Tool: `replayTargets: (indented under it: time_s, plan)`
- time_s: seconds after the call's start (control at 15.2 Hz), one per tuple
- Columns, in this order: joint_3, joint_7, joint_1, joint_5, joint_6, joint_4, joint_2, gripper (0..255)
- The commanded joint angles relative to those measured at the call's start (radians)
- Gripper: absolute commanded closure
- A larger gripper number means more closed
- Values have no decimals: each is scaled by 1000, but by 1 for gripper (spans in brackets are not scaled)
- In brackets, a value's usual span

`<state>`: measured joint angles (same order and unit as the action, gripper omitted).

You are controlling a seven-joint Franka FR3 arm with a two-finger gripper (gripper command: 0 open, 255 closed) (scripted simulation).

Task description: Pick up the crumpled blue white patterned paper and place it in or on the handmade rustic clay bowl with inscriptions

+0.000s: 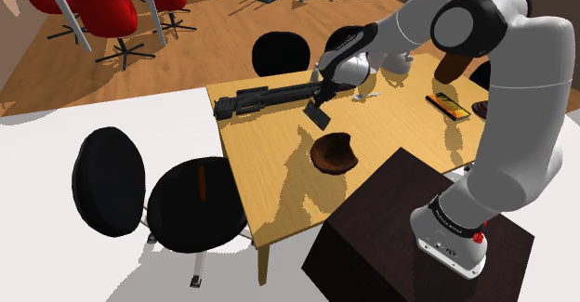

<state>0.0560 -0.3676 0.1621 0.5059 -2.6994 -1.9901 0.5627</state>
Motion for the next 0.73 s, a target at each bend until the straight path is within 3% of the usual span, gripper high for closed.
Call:
replayTargets:
  time_s: [0.0,0.66]
  plan:
    - [9,12,-7,-10,18,-6,-24,255]
    - [49,70,-34,-65,109,-19,-130,255]
